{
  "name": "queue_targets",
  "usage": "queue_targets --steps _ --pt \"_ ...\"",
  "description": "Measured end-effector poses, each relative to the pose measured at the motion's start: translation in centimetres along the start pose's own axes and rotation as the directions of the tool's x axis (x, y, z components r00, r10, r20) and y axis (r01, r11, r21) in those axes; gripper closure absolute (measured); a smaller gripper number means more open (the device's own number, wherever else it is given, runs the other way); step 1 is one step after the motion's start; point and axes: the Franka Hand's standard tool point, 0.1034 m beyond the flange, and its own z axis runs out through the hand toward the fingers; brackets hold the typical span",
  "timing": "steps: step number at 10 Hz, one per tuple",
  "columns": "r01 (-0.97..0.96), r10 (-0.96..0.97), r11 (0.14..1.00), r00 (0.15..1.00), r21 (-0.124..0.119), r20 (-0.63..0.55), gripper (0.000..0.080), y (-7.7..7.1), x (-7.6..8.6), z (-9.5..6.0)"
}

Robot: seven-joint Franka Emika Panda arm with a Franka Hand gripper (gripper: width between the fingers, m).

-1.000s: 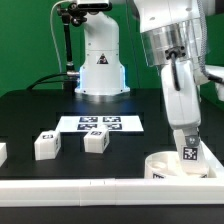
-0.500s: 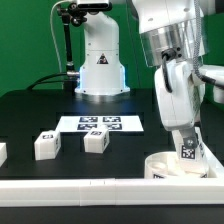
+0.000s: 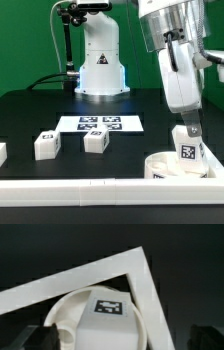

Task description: Assemble stool

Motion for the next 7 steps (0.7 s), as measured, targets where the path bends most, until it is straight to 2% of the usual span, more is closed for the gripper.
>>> queue_targets --steps 2,3,4,5,6,7 --pt "0.059 -0.059 0.998 0.998 -0.001 0.000 0.0151 0.02 0.00 0.03" --pt "0.163 -0.163 0.987 0.987 -0.013 -0.001 0.0151 0.13 0.03 0.04" --pt "0.293 -0.293 0.955 0.956 -0.055 0.008 0.0151 0.20 -0.11 -0.17" --pt "0.420 -0.420 0.905 0.907 -0.063 0.016 0.0151 -0.01 -0.22 -0.36" --pt "0.556 -0.556 0.827 0.831 -0.083 0.025 0.0151 0.21 -0.31 -0.41" --pt "0.674 -0.675 0.730 0.737 -0.114 0.038 0.0151 0.27 -0.71 -0.68"
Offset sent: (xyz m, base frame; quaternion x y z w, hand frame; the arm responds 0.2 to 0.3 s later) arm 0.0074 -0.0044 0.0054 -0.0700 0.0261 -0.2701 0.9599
